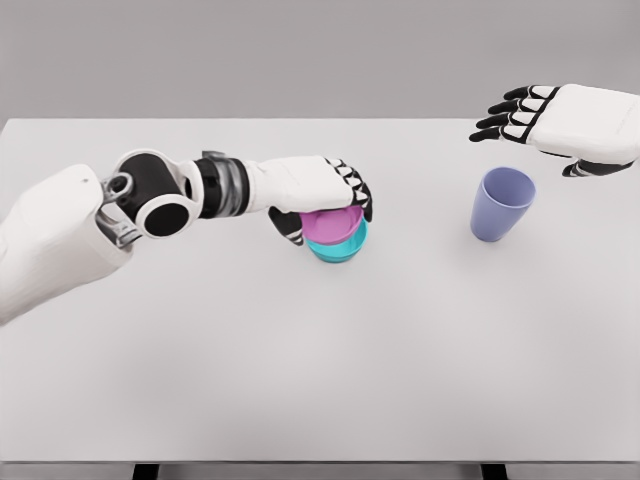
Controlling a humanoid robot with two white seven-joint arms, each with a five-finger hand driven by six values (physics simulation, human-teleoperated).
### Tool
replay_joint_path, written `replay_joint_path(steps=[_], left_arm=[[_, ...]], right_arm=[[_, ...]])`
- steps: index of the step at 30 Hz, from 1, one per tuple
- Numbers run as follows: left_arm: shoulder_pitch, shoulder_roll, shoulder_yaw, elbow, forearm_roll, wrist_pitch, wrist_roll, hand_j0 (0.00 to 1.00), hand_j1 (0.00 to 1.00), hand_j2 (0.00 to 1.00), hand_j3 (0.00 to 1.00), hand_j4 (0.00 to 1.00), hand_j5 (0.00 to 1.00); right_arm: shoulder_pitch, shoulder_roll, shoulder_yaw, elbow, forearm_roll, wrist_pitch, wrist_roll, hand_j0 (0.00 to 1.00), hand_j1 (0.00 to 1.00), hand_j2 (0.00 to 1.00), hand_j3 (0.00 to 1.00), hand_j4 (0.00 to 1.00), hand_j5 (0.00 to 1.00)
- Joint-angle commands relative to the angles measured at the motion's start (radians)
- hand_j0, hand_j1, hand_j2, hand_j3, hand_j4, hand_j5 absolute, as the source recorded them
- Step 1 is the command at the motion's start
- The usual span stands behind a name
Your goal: Stacking bowl and cup with both arms
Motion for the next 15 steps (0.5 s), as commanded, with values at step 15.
replay_joint_path(steps=[15], left_arm=[[0.006,-0.052,-0.018,0.065,-0.019,0.001,0.000,0.69,0.69,0.69,0.69,0.69,0.69]], right_arm=[[-0.002,-0.001,0.000,0.000,-0.004,0.003,-0.001,1.00,1.00,1.00,1.00,1.00,1.00]])
